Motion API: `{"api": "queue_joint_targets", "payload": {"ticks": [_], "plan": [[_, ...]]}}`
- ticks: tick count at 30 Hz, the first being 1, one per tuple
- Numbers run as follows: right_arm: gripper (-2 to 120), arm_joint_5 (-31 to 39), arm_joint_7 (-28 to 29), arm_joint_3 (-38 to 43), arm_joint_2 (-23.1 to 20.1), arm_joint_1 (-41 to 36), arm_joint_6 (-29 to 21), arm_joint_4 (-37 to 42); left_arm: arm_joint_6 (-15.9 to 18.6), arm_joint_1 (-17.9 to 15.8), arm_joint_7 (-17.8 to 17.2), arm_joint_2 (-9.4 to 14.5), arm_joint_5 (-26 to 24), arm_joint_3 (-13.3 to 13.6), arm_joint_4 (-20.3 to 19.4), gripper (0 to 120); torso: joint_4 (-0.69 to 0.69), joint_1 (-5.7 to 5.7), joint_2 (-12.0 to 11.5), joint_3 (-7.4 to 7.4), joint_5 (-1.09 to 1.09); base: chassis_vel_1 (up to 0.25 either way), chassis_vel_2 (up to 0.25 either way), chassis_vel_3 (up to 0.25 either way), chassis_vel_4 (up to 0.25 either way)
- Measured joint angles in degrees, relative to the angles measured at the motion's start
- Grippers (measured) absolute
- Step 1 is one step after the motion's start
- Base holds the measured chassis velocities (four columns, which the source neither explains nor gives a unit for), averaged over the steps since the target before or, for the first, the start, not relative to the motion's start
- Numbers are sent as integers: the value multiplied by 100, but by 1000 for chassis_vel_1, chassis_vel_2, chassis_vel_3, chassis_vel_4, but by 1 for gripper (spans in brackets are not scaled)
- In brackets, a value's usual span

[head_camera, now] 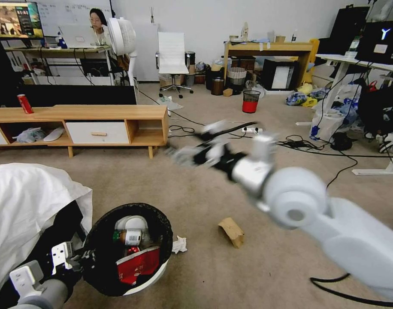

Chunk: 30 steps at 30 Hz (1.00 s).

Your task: Pick up the trash bin and place the garbage on the floor into it.

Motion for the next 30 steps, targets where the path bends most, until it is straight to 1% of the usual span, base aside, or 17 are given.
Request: {"api": "queue_joint_targets", "payload": {"ticks": [2,5,7,8,10,12,14,15,16,17,19,20,22,23,24,28,30], "plan": [[100,-288,-164,366,-266,-384,467,-85,0,18,0,-17,2,-49,-5,2,2,0,0,0,-2,0,0,0,0],[100,-408,-256,636,-386,-638,718,-147,0,27,-1,-29,9,-84,-12,2,1,0,0,0,-1,0,0,0,0],[100,-638,-425,1310,-591,-1178,1169,-262,0,59,-9,-40,10,-160,-36,2,1,0,0,0,-2,0,0,0,0],[100,-638,-425,1310,-591,-1178,1169,-262,0,59,-9,-40,10,-160,-36,2,1,0,0,0,-2,0,0,0,0],[100,-940,-644,2045,-690,-1772,1549,-380,0,114,-19,-44,10,-205,-56,2,1,0,0,0,0,0,0,0,0],[100,-965,-662,2107,-694,-1825,1577,-389,0,119,-21,-45,9,-208,-57,2,1,0,0,0,0,0,0,0,0],[100,-1174,-786,2666,-706,-2376,1783,-442,0,165,-33,-70,18,-239,-77,2,2,0,0,0,-3,0,0,0,0],[100,-1174,-786,2666,-706,-2376,1783,-442,0,165,-33,-70,18,-239,-77,2,2,0,0,0,-3,0,0,0,0],[100,-1334,-849,3061,-688,-2813,1881,-472,0,196,-34,-88,34,-250,-93,2,3,0,0,0,0,0,0,0,0],[100,-1334,-849,3061,-688,-2813,1881,-472,0,196,-34,-88,34,-250,-93,2,3,0,0,0,0,0,0,0,0],[100,-1550,-900,3458,-630,-3237,2017,-518,0,227,-42,-115,45,-262,-118,2,1,0,0,0,-1,0,0,0,0],[100,-1550,-900,3458,-630,-3237,2017,-518,0,227,-42,-115,45,-262,-118,2,1,0,0,0,-1,0,0,0,0],[100,-1885,-971,3916,-499,-3737,2215,-608,0,263,-49,-145,40,-281,-150,2,1,0,0,0,-3,0,0,0,0],[100,-1885,-971,3916,-499,-3737,2215,-608,0,263,-49,-145,40,-281,-150,2,1,0,0,0,-3,0,0,0,0],[100,-2114,-1037,4141,-385,-3951,2365,-686,0,288,-55,-160,38,-297,-163,2,2,0,0,0,-2,0,0,0,0],[100,-2343,-1114,4373,-222,-4179,2465,-761,0,323,-62,-174,35,-305,-176,2,2,0,0,0,-2,0,0,0,0],[100,-2629,-1177,4642,94,-4475,2568,-808,0,365,-64,-191,16,-305,-199,2,2,0,0,0,-3,0,0,0,0]]}}
